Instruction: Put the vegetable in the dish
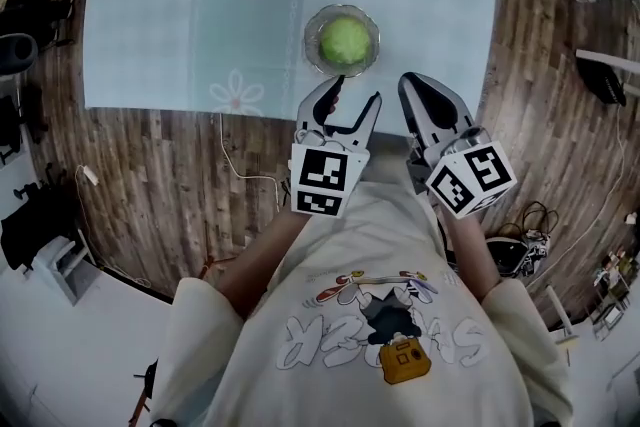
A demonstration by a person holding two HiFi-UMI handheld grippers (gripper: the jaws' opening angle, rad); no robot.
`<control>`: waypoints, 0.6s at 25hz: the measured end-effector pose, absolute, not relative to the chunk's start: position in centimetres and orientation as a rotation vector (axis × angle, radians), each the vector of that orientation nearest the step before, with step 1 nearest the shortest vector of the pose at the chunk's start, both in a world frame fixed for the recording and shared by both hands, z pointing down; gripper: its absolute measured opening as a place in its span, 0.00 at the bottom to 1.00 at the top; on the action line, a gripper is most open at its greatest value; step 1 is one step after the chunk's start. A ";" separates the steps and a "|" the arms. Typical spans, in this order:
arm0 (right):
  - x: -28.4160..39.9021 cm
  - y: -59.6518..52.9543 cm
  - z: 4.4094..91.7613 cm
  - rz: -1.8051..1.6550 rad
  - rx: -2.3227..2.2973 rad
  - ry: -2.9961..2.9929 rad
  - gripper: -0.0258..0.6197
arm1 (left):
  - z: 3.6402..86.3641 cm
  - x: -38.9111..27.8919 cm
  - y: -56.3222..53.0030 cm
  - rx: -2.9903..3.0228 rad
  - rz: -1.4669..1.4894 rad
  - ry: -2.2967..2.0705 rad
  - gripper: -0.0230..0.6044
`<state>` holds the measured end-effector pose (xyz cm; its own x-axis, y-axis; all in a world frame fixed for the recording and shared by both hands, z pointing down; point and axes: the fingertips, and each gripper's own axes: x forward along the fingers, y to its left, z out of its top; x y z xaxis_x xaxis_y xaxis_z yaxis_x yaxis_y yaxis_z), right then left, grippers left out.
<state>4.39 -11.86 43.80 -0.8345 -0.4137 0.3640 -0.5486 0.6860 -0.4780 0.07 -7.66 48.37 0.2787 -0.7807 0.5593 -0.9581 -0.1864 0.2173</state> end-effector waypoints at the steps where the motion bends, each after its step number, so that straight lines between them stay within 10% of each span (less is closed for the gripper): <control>1: 4.4 -11.6 43.4 0.854 0.785 -2.675 0.08 | 47.9 -0.3 -7.3 2.024 0.432 -1.566 0.40; 15: 2.6 -8.5 38.3 0.703 0.835 -2.755 0.08 | 40.4 -3.4 -2.5 2.098 0.326 -1.705 0.05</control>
<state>2.55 -8.51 38.34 -0.8265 -0.4779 0.2976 -0.5621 0.7305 -0.3878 -3.42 -2.47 40.41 0.2222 -0.8747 0.4308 -0.9719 -0.1632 0.1699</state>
